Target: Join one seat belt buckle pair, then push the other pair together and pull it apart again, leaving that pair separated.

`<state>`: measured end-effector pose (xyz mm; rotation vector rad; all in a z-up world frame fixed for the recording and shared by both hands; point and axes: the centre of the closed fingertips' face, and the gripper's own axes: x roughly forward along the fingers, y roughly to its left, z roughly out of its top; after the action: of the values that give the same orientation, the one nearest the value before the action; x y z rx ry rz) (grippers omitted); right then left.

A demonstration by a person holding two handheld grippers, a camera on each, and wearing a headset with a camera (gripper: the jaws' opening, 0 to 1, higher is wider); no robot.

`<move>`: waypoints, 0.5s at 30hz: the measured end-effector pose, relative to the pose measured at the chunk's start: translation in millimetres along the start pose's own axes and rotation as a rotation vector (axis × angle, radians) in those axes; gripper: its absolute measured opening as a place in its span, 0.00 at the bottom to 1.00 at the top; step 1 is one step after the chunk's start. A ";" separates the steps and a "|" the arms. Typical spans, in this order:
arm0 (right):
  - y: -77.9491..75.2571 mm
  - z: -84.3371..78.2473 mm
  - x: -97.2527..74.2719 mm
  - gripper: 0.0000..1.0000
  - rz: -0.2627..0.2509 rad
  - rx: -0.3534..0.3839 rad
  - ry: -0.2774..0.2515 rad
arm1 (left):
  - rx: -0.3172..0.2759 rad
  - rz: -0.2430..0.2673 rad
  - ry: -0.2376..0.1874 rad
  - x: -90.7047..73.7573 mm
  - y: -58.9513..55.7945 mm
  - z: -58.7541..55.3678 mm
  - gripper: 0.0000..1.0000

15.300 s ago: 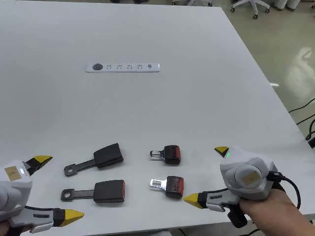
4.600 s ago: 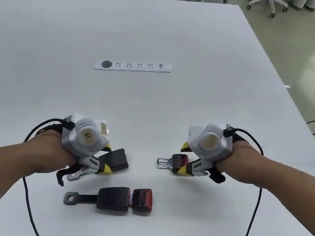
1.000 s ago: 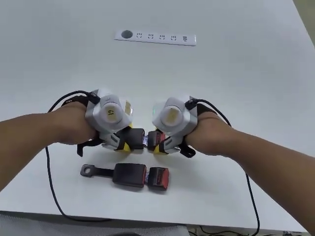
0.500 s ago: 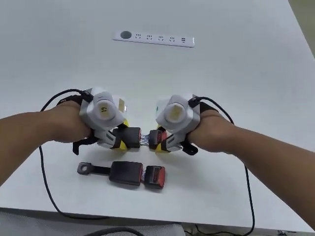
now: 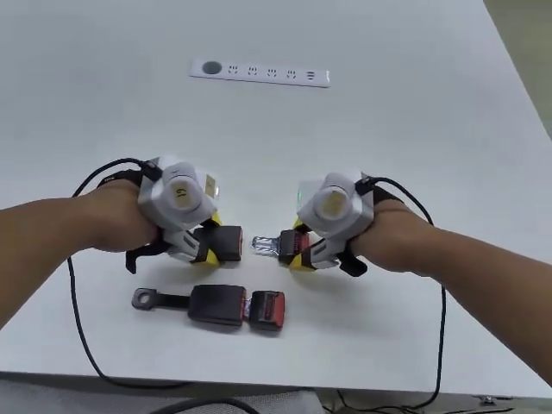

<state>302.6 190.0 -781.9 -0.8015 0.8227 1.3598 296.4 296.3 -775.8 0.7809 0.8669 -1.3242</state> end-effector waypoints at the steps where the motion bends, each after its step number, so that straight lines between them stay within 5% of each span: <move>1: 0.3 -6.2 -3.6 0.32 -0.002 0.002 0.006 | 0.001 0.000 0.004 0.2 0.1 -0.1 0.34; 15: 3.9 -65.0 -33.4 0.33 -0.007 0.036 0.077 | -0.031 0.011 0.009 2.0 5.2 -6.3 0.35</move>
<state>295.0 117.3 -785.4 -0.8323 0.9010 1.3109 301.2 301.3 -780.7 0.7666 0.8872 -1.2956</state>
